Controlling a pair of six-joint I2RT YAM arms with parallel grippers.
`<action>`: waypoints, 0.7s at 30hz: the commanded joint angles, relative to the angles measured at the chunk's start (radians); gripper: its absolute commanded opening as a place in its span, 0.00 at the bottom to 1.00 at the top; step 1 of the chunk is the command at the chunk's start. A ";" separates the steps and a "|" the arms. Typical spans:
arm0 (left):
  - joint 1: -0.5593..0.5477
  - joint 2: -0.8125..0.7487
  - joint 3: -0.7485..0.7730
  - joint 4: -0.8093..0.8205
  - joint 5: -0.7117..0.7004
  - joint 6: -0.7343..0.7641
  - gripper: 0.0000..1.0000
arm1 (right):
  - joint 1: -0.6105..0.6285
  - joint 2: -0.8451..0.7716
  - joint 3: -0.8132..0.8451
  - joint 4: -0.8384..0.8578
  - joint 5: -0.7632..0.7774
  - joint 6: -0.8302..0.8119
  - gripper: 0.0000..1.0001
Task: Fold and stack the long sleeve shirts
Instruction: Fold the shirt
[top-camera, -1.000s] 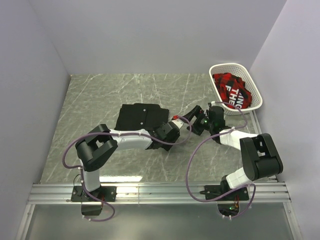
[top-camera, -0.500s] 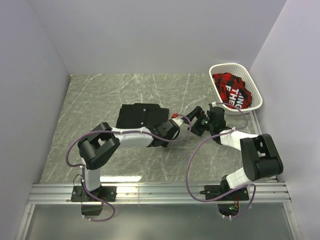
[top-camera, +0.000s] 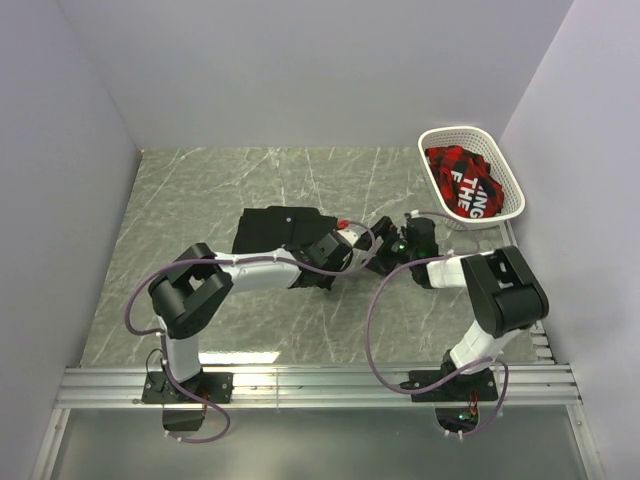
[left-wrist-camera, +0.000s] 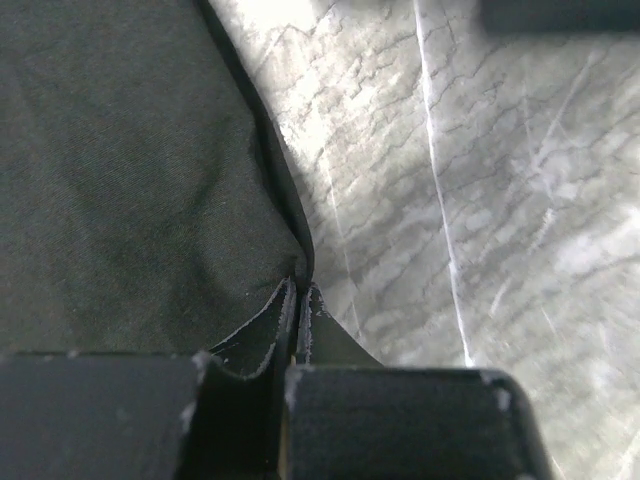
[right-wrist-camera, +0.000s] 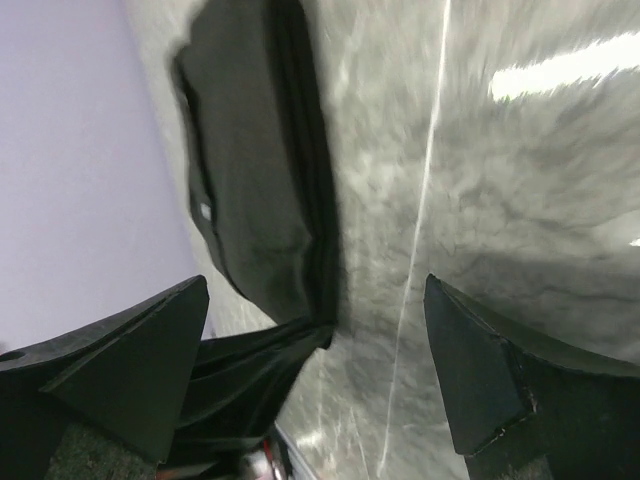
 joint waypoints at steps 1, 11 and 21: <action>0.018 -0.083 -0.011 -0.008 0.055 -0.036 0.01 | 0.063 0.053 0.048 0.099 -0.002 0.051 0.96; 0.062 -0.148 -0.037 0.012 0.118 -0.075 0.00 | 0.176 0.182 0.111 0.099 0.105 0.190 0.96; 0.067 -0.179 -0.047 0.018 0.144 -0.093 0.00 | 0.256 0.340 0.252 0.117 0.102 0.247 0.96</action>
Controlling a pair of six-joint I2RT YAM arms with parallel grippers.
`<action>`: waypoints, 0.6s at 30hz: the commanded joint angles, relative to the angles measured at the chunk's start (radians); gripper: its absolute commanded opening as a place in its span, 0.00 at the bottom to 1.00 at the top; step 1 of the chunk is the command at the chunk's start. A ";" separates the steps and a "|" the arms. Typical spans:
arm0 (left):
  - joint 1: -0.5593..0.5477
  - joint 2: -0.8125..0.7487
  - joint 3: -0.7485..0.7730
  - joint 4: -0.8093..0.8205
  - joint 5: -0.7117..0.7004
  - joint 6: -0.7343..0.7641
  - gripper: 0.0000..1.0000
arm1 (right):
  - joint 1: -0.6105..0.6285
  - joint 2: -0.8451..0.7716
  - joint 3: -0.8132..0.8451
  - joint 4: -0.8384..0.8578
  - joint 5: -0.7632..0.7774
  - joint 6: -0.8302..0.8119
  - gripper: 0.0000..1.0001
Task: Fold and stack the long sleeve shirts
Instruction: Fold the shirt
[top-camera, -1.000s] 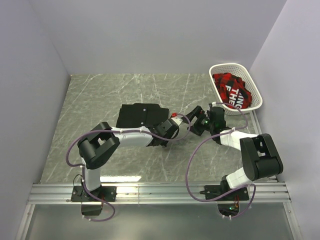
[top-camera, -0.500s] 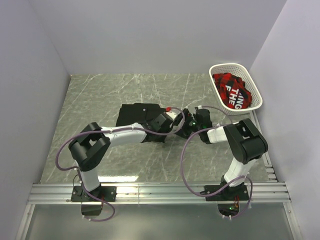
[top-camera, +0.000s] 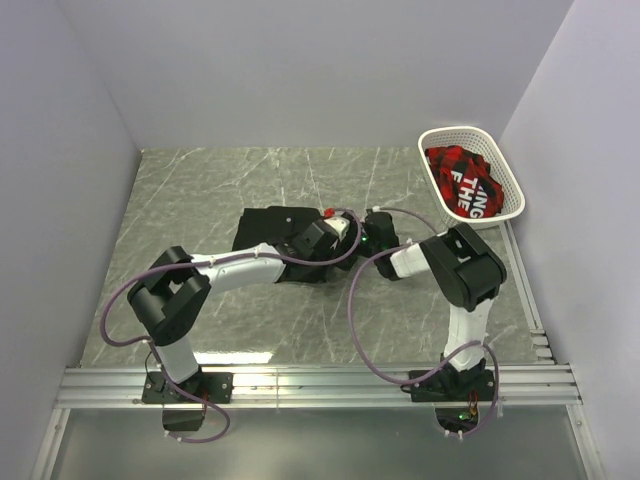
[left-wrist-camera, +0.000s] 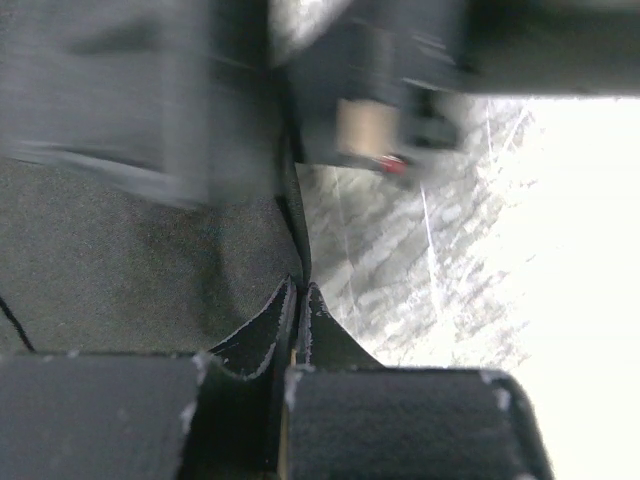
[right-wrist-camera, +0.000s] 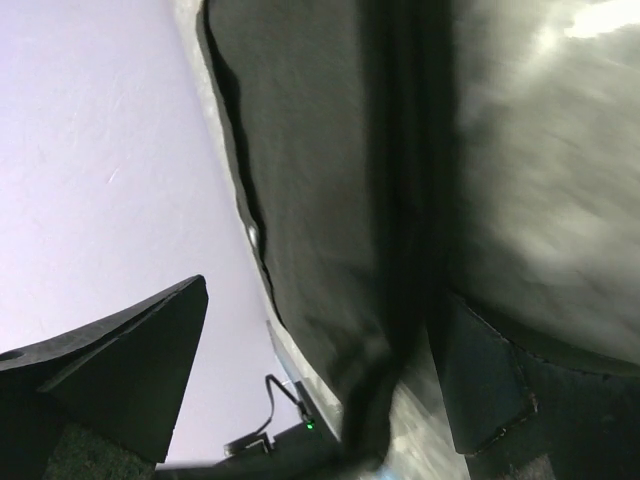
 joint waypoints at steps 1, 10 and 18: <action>0.001 -0.065 -0.015 0.028 0.036 -0.023 0.00 | 0.025 0.083 0.060 -0.032 0.014 0.007 0.96; 0.001 -0.079 -0.019 0.048 0.053 -0.070 0.01 | 0.089 0.178 0.191 -0.050 -0.032 -0.022 0.86; 0.001 -0.077 0.001 0.057 0.076 -0.135 0.06 | 0.091 0.165 0.189 -0.044 -0.032 -0.085 0.53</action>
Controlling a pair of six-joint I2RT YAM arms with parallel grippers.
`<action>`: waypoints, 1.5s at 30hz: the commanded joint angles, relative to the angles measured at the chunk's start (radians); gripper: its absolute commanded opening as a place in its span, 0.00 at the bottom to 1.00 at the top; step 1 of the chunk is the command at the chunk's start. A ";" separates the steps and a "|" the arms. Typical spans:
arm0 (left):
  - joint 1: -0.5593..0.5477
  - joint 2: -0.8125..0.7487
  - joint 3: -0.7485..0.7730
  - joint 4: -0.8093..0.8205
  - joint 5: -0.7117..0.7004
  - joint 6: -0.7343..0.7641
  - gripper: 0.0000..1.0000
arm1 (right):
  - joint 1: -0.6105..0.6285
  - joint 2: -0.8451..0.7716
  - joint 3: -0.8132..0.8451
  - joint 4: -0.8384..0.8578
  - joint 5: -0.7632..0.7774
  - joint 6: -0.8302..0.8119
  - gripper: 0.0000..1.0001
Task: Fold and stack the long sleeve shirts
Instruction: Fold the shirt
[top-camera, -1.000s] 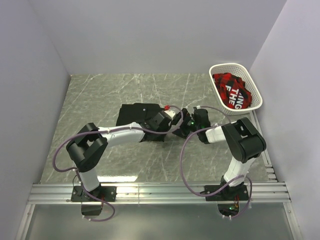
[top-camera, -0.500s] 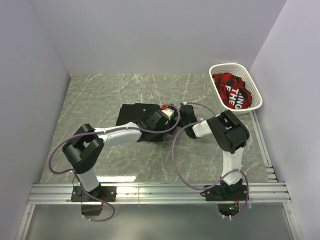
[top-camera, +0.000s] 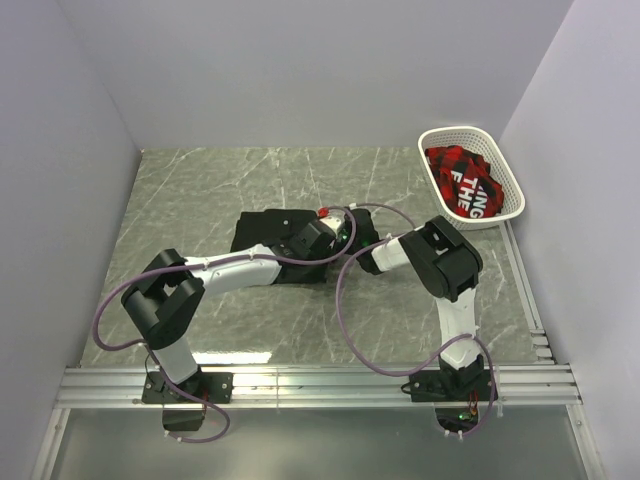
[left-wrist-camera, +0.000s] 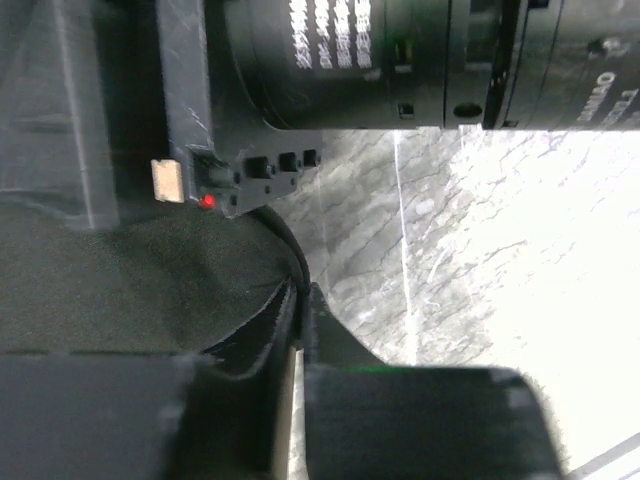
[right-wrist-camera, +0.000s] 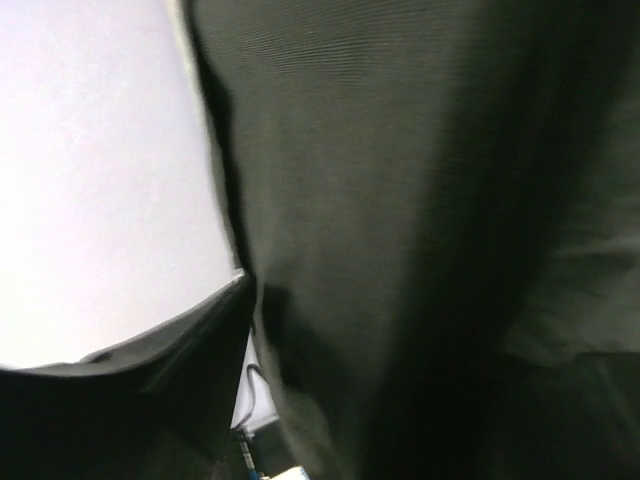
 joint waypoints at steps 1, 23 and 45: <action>-0.001 -0.041 0.030 0.049 0.038 -0.053 0.12 | 0.002 0.000 -0.002 -0.018 0.005 -0.057 0.41; 0.402 -0.427 0.032 -0.210 0.026 0.006 0.84 | -0.187 -0.066 0.438 -1.055 -0.079 -0.937 0.00; 0.575 -0.535 -0.077 -0.195 -0.094 0.017 0.83 | -0.207 0.006 1.415 -1.848 1.107 -1.328 0.00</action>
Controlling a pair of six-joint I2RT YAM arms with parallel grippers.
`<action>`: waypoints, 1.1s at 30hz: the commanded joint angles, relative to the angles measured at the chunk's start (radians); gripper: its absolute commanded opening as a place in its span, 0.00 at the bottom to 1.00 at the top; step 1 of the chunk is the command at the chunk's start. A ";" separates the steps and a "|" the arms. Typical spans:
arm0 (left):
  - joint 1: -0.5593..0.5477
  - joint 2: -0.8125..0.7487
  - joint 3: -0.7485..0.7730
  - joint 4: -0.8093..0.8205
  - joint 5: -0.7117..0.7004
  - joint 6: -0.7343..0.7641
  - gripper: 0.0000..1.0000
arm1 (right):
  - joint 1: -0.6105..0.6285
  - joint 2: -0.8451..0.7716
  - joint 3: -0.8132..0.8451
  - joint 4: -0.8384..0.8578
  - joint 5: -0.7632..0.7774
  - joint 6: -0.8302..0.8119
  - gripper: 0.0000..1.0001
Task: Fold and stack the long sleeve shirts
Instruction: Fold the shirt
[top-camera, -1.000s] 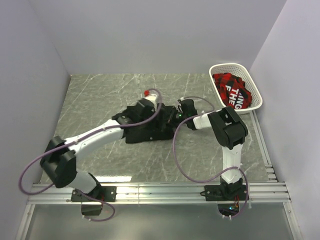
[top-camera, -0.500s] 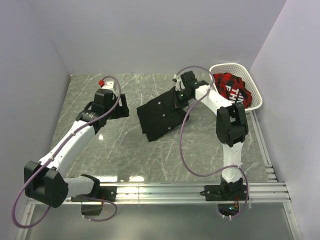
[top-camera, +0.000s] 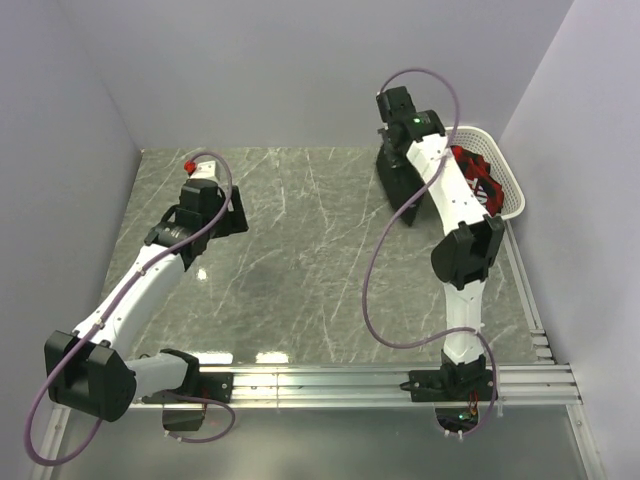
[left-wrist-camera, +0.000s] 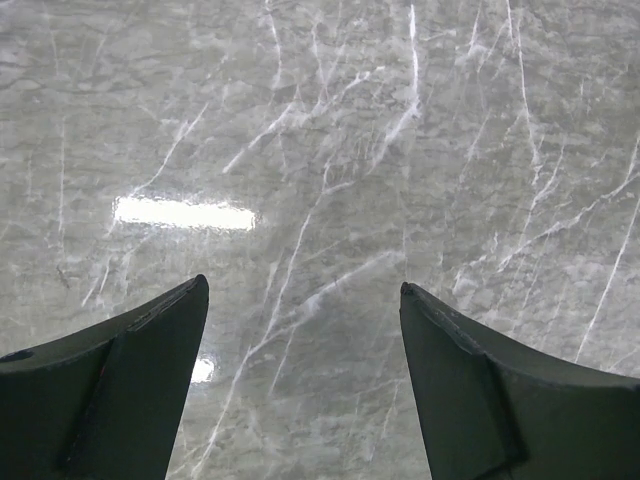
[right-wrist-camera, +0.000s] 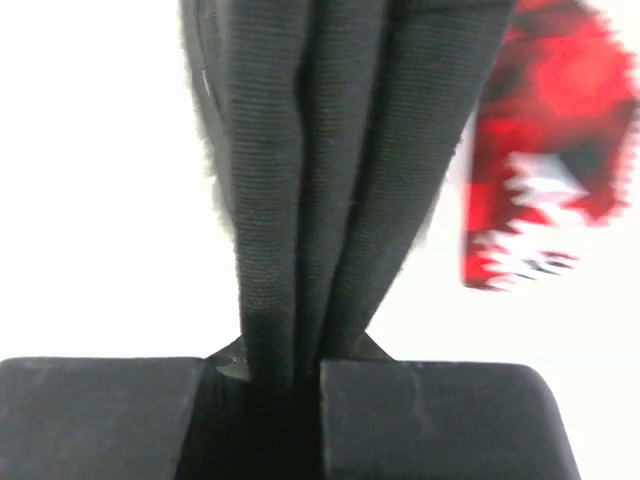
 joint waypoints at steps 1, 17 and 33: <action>0.009 -0.026 -0.007 0.007 -0.022 -0.002 0.83 | 0.031 -0.080 -0.012 0.010 0.364 -0.068 0.00; 0.042 -0.028 -0.015 0.013 -0.013 -0.022 0.83 | 0.309 0.227 -0.366 0.164 0.837 -0.029 0.00; 0.104 -0.043 -0.021 0.024 0.023 -0.048 0.83 | 0.593 0.341 -0.329 0.108 0.766 0.023 0.13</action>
